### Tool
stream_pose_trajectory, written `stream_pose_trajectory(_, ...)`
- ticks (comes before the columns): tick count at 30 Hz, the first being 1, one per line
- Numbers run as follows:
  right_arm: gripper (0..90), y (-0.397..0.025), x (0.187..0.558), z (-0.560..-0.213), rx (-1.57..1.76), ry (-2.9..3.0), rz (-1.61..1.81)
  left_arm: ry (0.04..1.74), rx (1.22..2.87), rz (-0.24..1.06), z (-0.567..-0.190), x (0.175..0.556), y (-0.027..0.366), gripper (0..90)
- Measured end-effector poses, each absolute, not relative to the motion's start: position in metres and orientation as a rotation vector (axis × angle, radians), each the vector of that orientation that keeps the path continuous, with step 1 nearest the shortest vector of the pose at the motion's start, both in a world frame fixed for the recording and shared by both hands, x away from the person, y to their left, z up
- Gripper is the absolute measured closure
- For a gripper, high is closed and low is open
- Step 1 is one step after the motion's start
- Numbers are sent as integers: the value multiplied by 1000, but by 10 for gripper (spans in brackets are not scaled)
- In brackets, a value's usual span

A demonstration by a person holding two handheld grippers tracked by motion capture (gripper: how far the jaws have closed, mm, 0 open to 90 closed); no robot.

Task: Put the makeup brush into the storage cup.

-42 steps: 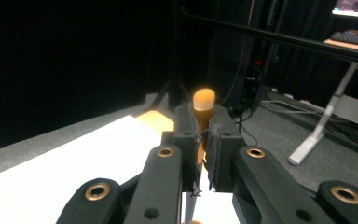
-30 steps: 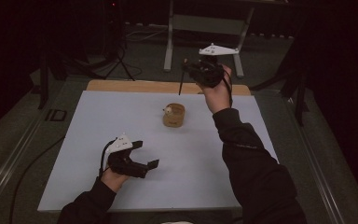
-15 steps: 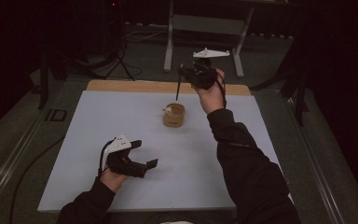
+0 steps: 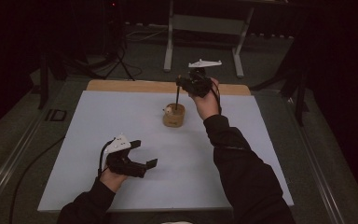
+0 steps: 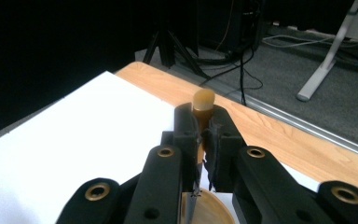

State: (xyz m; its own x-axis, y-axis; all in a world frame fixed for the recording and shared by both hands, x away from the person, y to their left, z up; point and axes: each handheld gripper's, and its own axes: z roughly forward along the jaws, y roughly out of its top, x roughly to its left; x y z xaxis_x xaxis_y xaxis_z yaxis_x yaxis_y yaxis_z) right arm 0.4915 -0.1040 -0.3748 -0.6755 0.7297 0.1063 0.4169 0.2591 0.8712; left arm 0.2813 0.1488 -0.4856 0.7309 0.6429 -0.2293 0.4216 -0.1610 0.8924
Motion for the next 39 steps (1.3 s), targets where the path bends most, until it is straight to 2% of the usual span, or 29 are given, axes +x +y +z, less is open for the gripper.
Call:
stream_pose_trajectory(28,838,-93,505,-416,1074,2321,1262,832,1786,231,-486,280,149,3)
stream_pose_trajectory(39,836,-90,509,-432,1205,2331,1148,837,1782,231,-486,280,150,3)
